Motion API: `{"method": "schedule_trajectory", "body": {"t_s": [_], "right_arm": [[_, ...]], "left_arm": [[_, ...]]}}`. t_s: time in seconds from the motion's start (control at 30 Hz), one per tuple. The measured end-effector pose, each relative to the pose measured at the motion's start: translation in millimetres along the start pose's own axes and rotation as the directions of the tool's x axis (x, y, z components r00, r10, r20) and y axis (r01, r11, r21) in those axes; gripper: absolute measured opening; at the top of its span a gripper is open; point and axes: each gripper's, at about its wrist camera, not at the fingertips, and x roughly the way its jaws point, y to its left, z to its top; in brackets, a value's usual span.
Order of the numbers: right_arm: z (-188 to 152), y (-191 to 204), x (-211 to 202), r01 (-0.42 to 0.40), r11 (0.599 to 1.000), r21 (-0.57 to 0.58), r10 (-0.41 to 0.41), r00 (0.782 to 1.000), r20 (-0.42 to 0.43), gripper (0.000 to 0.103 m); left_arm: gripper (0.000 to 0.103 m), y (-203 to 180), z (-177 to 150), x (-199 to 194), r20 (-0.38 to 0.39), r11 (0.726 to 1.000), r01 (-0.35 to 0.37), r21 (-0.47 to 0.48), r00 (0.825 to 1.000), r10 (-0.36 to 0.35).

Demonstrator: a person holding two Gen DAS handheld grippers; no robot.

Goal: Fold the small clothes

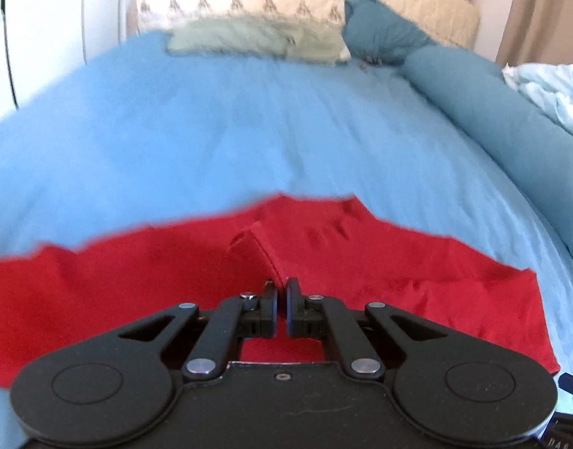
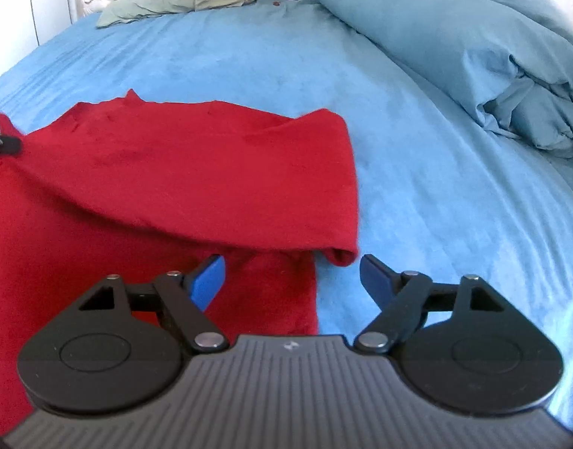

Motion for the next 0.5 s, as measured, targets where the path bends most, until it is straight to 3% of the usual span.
{"method": "schedule_trajectory", "body": {"t_s": [0.1,0.2,0.37,0.47,0.5], "right_arm": [[6.6,2.8,10.7,-0.003,1.0,0.003,0.003,1.0,-0.003,0.095],[11.4,10.1,26.2,-0.003,1.0,-0.017,0.003,1.0,-0.015,0.096],[18.8,15.2,38.8,0.038,0.998,-0.054,-0.037,0.999,0.006,0.096],[17.8,-2.7,38.6,0.134,0.991,-0.022,-0.134,0.991,0.004,0.096],[15.7,-13.4,38.2,0.121,0.993,0.003,-0.121,0.993,-0.006,0.1]], "left_arm": [[0.004,26.2,2.5,-21.5,0.085,0.994,-0.105,0.017,0.991,0.103],[0.004,61.4,-6.6,-21.1,0.099,0.983,-0.179,-0.038,0.978,0.182],[0.004,93.0,-31.0,6.5,0.022,0.98,-0.173,-0.099,0.984,0.176],[0.005,95.2,-42.3,7.8,-0.001,0.98,-0.165,-0.109,0.986,0.166],[0.005,96.7,-46.4,5.5,-0.01,0.98,-0.166,-0.113,0.986,0.166]]}}
